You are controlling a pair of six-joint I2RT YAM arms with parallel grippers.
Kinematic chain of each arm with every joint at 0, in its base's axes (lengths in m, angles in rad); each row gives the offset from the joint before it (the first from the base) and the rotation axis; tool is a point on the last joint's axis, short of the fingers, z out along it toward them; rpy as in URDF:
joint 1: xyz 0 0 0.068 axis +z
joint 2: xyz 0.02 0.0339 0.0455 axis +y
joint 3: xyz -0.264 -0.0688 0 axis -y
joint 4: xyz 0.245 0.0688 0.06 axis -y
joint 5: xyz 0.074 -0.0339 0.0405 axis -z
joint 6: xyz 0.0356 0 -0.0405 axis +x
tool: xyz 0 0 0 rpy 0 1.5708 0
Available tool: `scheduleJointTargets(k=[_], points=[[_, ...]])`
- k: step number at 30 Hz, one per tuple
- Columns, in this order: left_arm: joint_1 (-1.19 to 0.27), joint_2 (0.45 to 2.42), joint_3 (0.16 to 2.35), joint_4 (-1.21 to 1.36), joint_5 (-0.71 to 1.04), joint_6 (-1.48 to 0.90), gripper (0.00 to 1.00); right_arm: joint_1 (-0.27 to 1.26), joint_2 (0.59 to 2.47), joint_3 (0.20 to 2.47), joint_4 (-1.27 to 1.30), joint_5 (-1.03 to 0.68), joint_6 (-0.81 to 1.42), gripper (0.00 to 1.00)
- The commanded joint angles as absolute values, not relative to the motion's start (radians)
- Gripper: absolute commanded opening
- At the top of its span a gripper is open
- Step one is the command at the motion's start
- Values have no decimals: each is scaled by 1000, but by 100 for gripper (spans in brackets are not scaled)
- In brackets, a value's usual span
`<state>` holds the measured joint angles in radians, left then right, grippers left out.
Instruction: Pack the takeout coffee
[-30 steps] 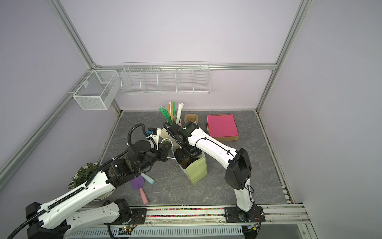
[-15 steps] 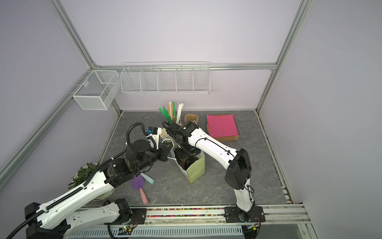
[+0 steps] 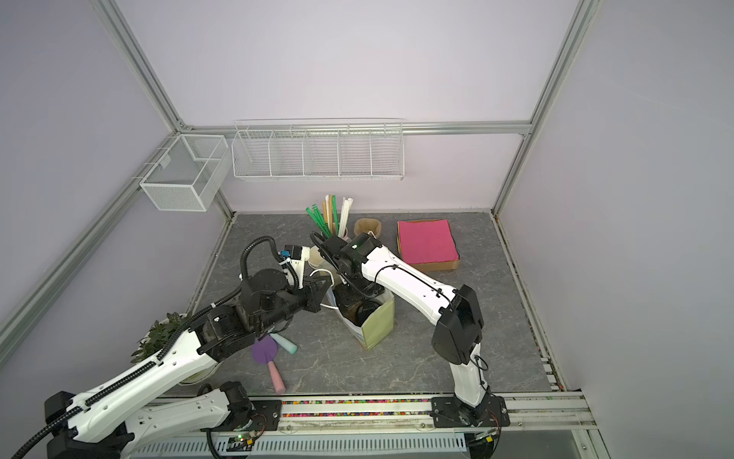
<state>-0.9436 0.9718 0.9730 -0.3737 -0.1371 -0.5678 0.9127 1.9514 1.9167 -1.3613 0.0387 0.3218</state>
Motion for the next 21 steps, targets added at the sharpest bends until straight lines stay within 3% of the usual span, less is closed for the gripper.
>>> scheduleJointTargets(k=[1,21], points=[[-950,945,1019,-385,-110,-585,0,928,1895,1877,-1342,8,282,88],[-950,947,997,-396,-95,-594,0,945,1809,1822,-1246,32,249,89]])
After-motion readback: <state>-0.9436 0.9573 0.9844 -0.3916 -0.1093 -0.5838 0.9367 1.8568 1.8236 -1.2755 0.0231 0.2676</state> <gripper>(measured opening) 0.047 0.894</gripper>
